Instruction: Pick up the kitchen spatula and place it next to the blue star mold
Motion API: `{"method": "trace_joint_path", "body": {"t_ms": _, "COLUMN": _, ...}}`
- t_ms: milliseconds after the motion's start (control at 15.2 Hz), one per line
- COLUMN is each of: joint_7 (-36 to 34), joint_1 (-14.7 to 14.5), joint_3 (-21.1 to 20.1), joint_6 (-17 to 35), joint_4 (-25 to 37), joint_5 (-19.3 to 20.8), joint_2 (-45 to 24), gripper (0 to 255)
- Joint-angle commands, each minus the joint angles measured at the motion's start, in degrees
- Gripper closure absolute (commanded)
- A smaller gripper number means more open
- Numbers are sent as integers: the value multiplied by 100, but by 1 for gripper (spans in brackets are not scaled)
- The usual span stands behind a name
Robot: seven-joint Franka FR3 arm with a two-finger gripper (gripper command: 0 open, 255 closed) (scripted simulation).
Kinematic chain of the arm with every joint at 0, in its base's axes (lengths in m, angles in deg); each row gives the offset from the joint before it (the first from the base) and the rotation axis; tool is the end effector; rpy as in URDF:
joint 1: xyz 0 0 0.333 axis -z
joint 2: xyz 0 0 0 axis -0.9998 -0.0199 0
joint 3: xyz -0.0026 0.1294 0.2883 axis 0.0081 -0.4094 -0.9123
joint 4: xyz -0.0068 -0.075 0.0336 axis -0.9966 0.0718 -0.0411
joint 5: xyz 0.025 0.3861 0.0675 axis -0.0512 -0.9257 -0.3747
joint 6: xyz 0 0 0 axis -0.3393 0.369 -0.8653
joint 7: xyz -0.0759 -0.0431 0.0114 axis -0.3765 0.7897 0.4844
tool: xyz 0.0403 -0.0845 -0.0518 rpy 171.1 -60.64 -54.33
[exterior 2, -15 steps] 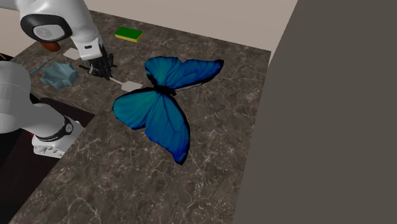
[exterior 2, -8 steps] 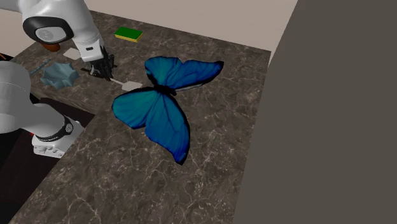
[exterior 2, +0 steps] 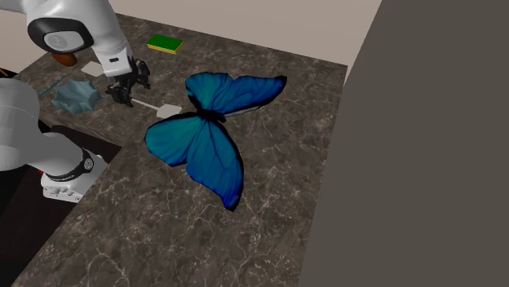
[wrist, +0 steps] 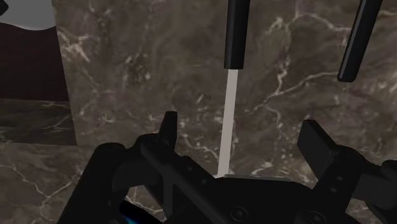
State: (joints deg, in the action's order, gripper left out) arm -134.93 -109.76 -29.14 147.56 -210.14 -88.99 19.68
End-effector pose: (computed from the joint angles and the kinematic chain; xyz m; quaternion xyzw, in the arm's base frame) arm 0.2181 0.2041 0.3571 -0.9797 0.1980 0.0322 0.0065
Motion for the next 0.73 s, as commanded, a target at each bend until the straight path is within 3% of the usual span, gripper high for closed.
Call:
{"method": "trace_joint_path", "body": {"t_ms": 0, "joint_7": 6, "joint_1": 48, "joint_3": 128, "joint_6": -400, "joint_4": 177, "joint_5": 125, "joint_2": 216, "gripper": 0}}
{"method": "trace_joint_path", "body": {"t_ms": 132, "joint_7": -10, "joint_1": 99, "joint_3": 248, "joint_6": -821, "joint_4": 437, "joint_5": 252, "joint_2": 380, "gripper": 0}}
{"method": "trace_joint_path", "body": {"t_ms": 660, "joint_7": -11, "joint_1": 97, "joint_3": 249, "joint_6": -820, "joint_4": 437, "joint_5": 253, "joint_2": 380, "gripper": 0}}
